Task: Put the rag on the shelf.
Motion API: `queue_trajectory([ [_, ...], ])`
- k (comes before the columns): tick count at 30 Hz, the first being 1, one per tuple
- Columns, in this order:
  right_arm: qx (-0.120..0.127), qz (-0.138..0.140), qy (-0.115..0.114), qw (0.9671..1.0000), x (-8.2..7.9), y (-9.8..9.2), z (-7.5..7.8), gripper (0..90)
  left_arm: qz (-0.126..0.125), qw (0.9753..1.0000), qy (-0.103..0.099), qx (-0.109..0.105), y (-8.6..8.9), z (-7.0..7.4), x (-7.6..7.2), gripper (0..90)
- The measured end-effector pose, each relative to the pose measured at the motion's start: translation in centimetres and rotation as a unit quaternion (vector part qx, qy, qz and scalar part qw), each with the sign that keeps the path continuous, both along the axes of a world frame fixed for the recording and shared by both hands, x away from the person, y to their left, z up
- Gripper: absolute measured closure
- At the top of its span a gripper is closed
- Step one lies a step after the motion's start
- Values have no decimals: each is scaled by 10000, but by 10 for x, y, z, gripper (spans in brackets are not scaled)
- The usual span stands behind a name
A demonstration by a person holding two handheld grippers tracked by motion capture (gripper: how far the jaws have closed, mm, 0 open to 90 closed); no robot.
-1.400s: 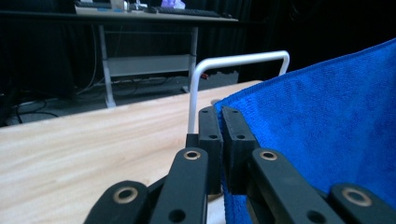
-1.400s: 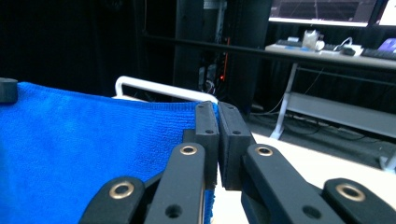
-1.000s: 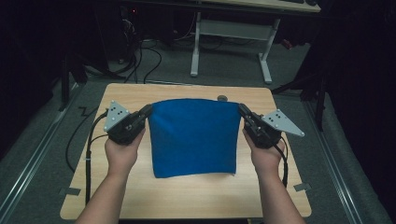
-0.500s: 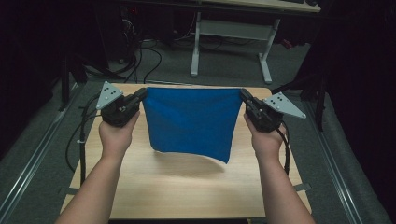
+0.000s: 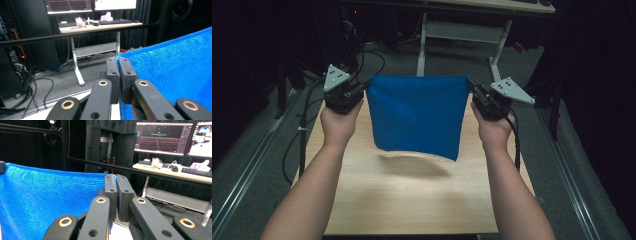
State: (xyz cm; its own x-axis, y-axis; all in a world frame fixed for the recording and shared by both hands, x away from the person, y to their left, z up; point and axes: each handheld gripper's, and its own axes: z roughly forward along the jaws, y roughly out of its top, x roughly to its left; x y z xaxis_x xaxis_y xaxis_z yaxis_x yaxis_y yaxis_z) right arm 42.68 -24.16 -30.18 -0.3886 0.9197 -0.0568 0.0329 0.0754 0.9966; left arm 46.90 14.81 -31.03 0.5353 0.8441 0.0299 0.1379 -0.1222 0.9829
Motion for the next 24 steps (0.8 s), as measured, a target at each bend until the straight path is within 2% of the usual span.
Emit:
queue_trajectory([
  [3,-85,-36,3,10000,13,2,5,889,70,9999,-44,97,-1,4,12,880],
  [6,-164,-74,71,9998,28,4,7,889,184,9997,86,123,-2,5,27,880],
  [9,-268,-128,131,9995,40,6,6,889,301,9992,122,211,-5,6,38,880],
  [10,-284,-144,137,9994,44,6,5,889,313,9992,159,184,-6,6,42,880],
  [14,-395,-259,301,9984,61,5,0,890,316,9989,166,304,-11,3,55,879],
  [19,-362,-321,581,9971,80,0,-15,890,281,9972,482,492,-18,-17,72,879],
  [24,-521,-359,958,9934,92,-2,-42,890,165,9935,994,536,-21,-54,84,879],
])
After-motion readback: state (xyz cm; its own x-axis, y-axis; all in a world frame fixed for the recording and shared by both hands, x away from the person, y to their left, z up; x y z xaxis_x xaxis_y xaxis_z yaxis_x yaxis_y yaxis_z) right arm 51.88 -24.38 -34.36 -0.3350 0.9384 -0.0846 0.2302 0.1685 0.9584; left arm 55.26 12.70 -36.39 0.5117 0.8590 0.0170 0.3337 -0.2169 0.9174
